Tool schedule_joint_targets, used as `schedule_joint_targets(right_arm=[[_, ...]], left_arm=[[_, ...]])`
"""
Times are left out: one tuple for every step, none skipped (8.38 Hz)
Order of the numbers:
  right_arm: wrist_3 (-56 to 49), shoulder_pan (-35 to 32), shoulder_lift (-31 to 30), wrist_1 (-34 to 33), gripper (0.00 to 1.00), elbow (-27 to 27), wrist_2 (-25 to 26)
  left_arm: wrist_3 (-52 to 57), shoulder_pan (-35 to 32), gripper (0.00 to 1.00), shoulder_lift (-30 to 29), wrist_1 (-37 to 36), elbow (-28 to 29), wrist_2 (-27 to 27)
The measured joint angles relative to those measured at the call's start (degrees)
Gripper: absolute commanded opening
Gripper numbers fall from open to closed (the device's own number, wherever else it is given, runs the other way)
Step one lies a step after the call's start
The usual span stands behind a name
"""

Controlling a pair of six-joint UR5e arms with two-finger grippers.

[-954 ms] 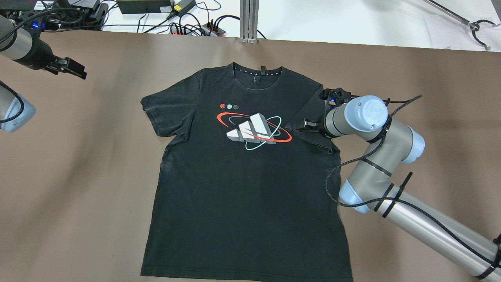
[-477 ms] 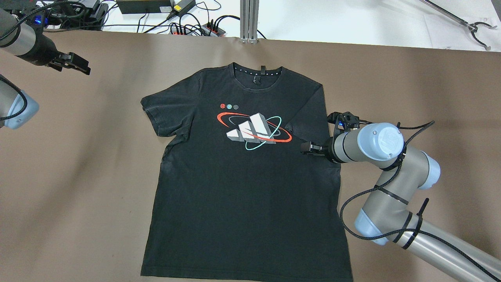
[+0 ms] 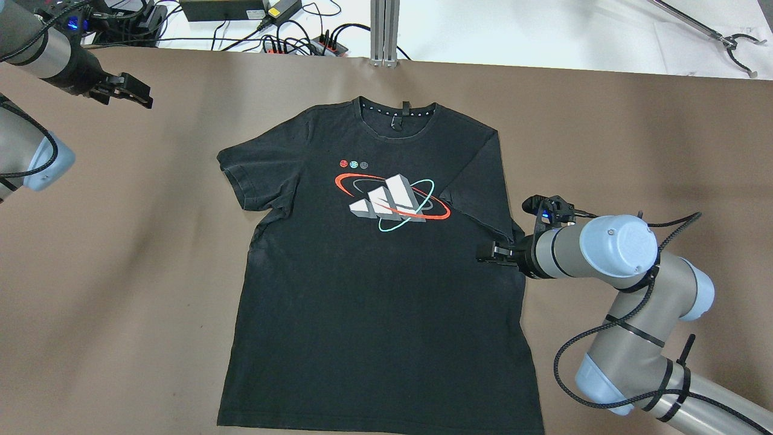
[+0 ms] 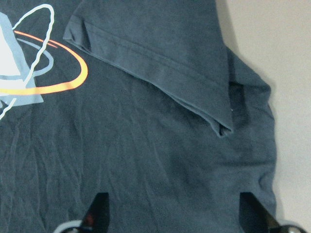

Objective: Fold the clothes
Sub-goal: 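Lower the right gripper to the sleeve seam while the left arm reaches in, then move the left gripper over the shirt shoulder nearest it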

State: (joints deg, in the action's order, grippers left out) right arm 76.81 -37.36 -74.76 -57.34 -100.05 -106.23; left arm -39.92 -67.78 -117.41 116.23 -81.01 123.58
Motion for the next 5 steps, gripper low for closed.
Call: schedule_joint_targets(right_arm=[[0.06, 0.04, -1.21, -0.23, 0.94, -1.69, -0.34], [-0.22, 0.01, -1.73, -0.38, 0.94, -2.34, -0.47], [-0.54, -0.20, -1.88, -0.45, 0.94, -2.25, -0.42], [-0.73, -0.38, -1.79, -0.47, 0.94, -1.91, -0.27], [-0.81, -0.47, -1.52, -0.48, 0.94, -1.39, -0.10]], left_arm=[[-1.49, 0.57, 0.91, -1.98, 0.20, 2.12, 0.04], [-2.90, 1.39, 0.88, -4.46, 0.31, 4.70, 0.09], [-3.72, 2.80, 0.85, -6.42, 0.46, 6.90, 0.10], [-4.10, 4.26, 0.82, -7.92, 1.15, 9.17, 0.09], [-4.27, 5.68, 0.79, -8.82, 3.41, 11.80, 0.05]])
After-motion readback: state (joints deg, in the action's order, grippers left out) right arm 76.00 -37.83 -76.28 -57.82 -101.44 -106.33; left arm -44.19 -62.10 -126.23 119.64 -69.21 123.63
